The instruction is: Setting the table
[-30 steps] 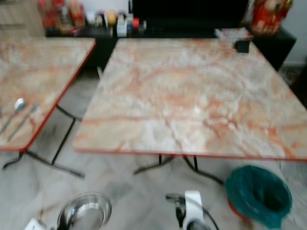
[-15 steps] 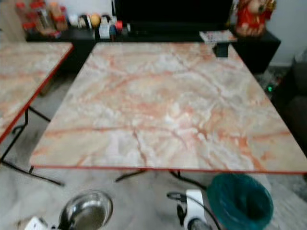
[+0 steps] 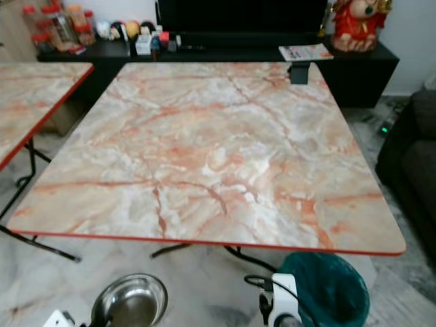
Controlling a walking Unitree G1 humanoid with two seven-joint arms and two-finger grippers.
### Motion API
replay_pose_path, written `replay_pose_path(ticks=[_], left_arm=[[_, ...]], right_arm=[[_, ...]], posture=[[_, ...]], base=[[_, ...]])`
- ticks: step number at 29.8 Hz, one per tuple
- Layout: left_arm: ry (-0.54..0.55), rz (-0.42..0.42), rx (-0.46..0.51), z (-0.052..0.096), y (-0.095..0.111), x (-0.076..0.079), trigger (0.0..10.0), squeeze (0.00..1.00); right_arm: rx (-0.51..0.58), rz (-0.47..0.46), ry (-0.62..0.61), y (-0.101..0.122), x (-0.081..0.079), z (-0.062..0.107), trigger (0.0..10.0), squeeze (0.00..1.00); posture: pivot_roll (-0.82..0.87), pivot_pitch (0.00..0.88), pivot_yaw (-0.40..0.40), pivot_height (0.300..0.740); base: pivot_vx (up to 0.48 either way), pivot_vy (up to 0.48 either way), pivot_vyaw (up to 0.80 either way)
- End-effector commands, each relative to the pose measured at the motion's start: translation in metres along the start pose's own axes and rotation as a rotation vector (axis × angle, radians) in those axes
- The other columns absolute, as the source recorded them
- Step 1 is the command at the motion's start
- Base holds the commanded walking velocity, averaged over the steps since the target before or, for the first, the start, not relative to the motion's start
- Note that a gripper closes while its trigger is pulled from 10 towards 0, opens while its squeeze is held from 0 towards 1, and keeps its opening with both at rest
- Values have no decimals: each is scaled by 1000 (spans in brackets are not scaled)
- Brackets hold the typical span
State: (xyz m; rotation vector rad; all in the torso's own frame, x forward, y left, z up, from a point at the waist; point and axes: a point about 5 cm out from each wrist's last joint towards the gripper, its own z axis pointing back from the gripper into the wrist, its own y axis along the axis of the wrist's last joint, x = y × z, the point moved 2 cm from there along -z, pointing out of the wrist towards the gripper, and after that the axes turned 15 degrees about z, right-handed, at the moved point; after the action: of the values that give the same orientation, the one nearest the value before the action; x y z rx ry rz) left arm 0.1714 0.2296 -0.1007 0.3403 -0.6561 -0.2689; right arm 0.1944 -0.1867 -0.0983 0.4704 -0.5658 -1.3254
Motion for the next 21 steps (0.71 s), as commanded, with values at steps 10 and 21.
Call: replay_pose_path(ticks=[10, 21], left_arm=[[22, -62, -19, 2, -3, -8, 10000, 0], [24, -60, -18, 4, -4, -10, 10000, 0]], right_arm=[[-4, 11, -8, -1, 3, 0, 10000, 0], [-3, 7, -9, -1, 5, 1, 10000, 0]], posture=[[34, 65, 26, 740], [33, 67, 20, 740]], base=[[0, -43, 0], [0, -324, 0]])
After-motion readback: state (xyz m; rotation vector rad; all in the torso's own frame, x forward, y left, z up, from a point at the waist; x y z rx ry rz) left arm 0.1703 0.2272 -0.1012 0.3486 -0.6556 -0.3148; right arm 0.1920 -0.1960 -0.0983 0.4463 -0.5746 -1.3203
